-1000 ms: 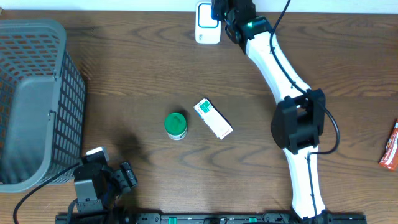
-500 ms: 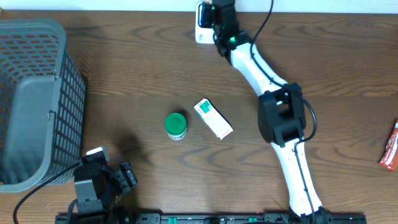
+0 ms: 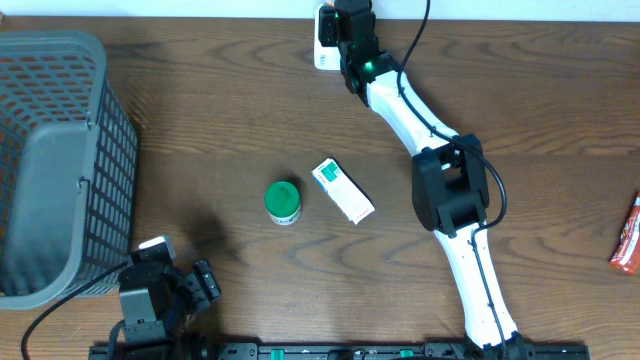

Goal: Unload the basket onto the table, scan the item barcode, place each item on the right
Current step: 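Move the orange box to the right table edge and release it, then reach the right gripper to the Panadol box and grasp it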

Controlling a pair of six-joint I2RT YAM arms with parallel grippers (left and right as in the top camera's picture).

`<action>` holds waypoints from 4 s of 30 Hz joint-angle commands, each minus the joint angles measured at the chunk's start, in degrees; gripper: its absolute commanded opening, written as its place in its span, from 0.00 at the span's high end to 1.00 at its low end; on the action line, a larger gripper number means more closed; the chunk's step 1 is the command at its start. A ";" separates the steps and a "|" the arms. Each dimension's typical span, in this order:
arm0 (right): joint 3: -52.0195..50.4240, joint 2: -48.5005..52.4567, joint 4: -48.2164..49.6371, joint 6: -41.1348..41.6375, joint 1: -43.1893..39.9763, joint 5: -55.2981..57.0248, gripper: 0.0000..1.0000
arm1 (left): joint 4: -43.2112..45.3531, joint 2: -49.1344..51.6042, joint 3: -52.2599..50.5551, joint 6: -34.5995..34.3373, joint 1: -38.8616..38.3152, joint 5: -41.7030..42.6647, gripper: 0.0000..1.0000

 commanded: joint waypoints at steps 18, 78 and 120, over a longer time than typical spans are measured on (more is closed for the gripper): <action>1.36 -9.31 -21.29 -4.07 -0.26 9.35 0.51 | -0.17 -0.13 0.37 0.33 0.04 0.48 0.14; -12.28 -34.93 -75.49 4.44 -6.93 -17.49 0.01 | -0.17 -0.13 0.37 0.33 0.04 0.48 0.14; -47.15 -34.93 -53.86 13.97 9.49 -7.87 0.46 | -0.17 -0.13 0.37 0.33 0.04 0.48 0.14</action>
